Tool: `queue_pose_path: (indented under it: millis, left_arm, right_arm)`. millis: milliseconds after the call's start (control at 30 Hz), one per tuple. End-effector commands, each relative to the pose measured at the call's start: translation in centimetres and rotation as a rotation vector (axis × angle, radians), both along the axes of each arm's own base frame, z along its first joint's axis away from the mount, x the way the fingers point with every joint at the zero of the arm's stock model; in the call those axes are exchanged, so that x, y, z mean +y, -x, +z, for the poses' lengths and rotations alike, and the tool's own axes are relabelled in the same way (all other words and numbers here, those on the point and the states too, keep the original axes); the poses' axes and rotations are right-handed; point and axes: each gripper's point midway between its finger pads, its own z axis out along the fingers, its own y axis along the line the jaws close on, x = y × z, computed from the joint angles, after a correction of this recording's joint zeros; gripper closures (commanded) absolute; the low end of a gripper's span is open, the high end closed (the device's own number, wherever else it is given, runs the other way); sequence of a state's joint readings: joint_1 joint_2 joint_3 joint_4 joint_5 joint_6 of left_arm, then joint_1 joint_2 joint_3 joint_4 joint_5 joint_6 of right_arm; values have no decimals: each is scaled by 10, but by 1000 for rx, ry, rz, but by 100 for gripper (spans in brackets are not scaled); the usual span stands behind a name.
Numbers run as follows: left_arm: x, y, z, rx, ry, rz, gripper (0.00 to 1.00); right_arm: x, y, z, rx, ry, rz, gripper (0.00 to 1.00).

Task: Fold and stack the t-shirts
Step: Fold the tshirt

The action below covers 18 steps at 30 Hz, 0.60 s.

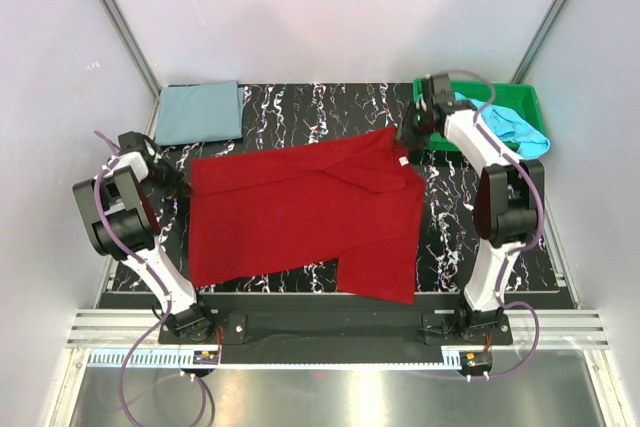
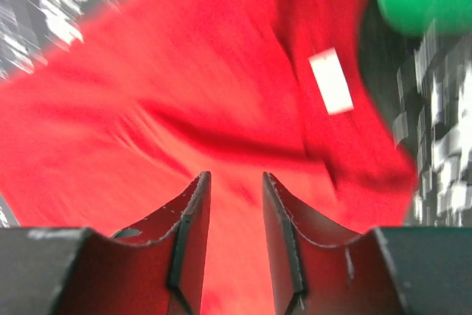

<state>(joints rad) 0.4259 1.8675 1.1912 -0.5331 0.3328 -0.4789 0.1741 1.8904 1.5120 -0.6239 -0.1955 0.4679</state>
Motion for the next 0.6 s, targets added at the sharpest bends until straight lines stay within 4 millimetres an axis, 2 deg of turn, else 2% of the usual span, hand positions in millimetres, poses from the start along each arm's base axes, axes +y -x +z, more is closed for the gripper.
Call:
queue_pose_path:
  millis: [0, 33, 67, 100, 133, 167, 200, 233, 267, 300, 333, 367, 400, 467, 500, 567]
  left_arm:
    - [7, -2, 12, -34, -36, -5, 100]
    - [7, -1, 11, -31, -35, -5, 100]
    - [6, 0, 12, -32, -33, -6, 99]
    - [6, 1, 15, -37, -35, -4, 98]
    - [6, 1, 15, -38, -34, 1, 96]
    - [5, 3, 16, -36, -32, 2, 88]
    - [4, 4, 17, -35, -30, 6, 80]
    - [3, 4, 22, -47, -30, 13, 72]
    - [3, 6, 24, -47, -33, 15, 62]
    - [3, 7, 26, -52, -39, 18, 60]
    - [4, 8, 35, -73, -55, 19, 59]
    - [6, 9, 38, -76, -71, 24, 57]
    - [6, 10, 45, -89, -84, 25, 57]
    - [8, 9, 59, -124, -108, 28, 57]
    - [9, 8, 64, -136, -114, 34, 57]
    - [10, 2, 73, -159, -114, 39, 57]
  right_arm:
    - [8, -50, 23, -143, 38, 80, 59]
    - [10, -64, 35, -183, 33, 84, 58]
    - [12, -72, 35, -194, 35, 85, 57]
    - [12, -79, 19, -167, 42, 84, 56]
    - [14, -91, 29, -201, 43, 89, 54]
    - [16, -97, 25, -202, 42, 95, 54]
    - [17, -101, 11, -179, 44, 103, 53]
    - [19, -111, 16, -205, 42, 108, 52]
    - [18, -114, 11, -198, 50, 109, 52]
    - [18, -117, -3, -175, 63, 112, 51]
    - [16, -121, -8, -173, 79, 118, 50]
    - [13, -125, -5, -182, 101, 114, 49]
    - [11, -128, -16, -165, 116, 118, 49]
    - [9, -133, -17, -173, 143, 133, 48]
    - [7, -134, -27, -160, 161, 142, 48]
    - [2, -138, -29, -157, 197, 139, 48]
